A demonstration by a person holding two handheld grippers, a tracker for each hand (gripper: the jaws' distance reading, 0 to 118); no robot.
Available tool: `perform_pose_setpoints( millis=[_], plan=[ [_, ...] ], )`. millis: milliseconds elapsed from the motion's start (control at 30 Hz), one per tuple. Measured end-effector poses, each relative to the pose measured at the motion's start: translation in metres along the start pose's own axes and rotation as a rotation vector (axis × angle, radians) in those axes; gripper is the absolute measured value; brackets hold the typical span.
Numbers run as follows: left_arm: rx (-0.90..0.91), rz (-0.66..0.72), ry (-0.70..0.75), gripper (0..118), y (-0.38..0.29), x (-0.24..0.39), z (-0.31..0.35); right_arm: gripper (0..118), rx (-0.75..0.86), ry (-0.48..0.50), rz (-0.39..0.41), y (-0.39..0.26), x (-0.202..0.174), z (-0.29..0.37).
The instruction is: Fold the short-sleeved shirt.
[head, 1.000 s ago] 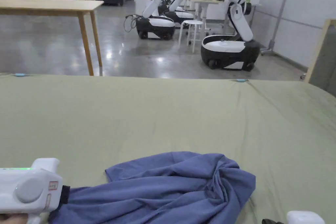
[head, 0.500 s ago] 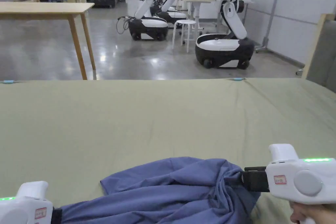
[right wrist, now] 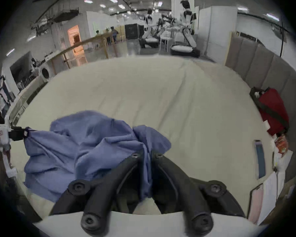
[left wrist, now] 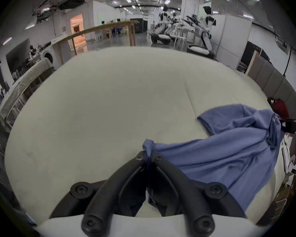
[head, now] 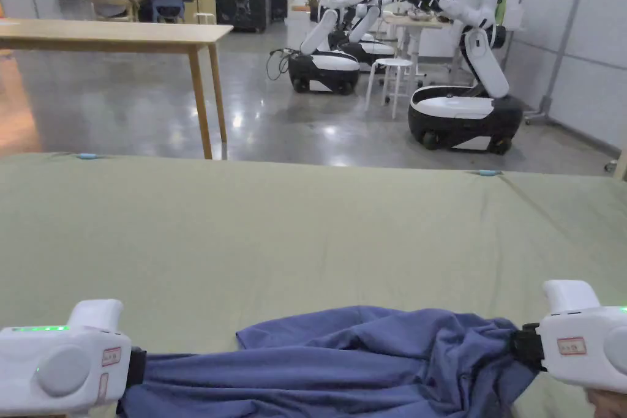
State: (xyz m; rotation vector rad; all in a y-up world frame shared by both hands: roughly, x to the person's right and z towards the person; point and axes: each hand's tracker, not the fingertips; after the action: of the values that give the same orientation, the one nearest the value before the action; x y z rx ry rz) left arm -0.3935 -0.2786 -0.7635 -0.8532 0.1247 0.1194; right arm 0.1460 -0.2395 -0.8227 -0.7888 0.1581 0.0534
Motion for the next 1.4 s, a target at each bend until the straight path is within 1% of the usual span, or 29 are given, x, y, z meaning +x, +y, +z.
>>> perform_pose_setpoints(
  millis=[133,200,267,333,467,633,733,833,900,1000,1167,1233,1400],
  plan=[
    [0.101,-0.007,0.041,1,0.022,-0.017,0.061,9,0.086,0.001,0.015,0.018,0.005,0.062],
    [0.165,0.006,0.077,1,0.033,-0.025,0.093,9,0.136,-0.033,0.055,0.024,0.003,0.088],
    [0.219,0.009,0.085,1,0.043,-0.033,0.124,9,0.167,-0.03,0.043,0.029,0.001,0.114],
    [0.264,0.008,0.086,1,0.054,-0.036,0.154,9,0.21,-0.031,0.051,0.036,-0.001,0.138],
    [0.358,-0.011,0.096,1,0.074,-0.031,0.212,9,0.281,-0.039,0.067,0.055,-0.009,0.183],
    [0.443,-0.034,0.131,1,0.098,-0.02,0.254,9,0.354,-0.062,0.091,0.083,-0.016,0.222],
    [0.442,-0.052,0.149,1,0.119,-0.011,0.256,9,0.372,-0.074,0.094,0.103,-0.02,0.234],
    [0.457,-0.033,0.15,1,0.144,-0.005,0.258,9,0.387,-0.097,0.111,0.129,-0.024,0.235],
    [0.468,-0.02,0.153,1,0.162,0.001,0.257,9,0.397,-0.109,0.109,0.15,-0.023,0.233],
    [0.479,-0.043,0.181,1,0.189,0.012,0.252,9,0.415,-0.124,0.1,0.181,-0.023,0.229],
    [0.527,-0.025,0.222,1,0.241,0.02,0.238,9,0.435,-0.151,0.06,0.236,-0.014,0.211],
    [0.538,-0.059,0.262,1,0.257,0.024,0.227,9,0.44,-0.158,0.062,0.253,-0.012,0.2],
    [0.553,-0.034,0.288,1,0.287,0.03,0.194,9,0.433,-0.2,0.07,0.29,-0.008,0.158]
  ],
)
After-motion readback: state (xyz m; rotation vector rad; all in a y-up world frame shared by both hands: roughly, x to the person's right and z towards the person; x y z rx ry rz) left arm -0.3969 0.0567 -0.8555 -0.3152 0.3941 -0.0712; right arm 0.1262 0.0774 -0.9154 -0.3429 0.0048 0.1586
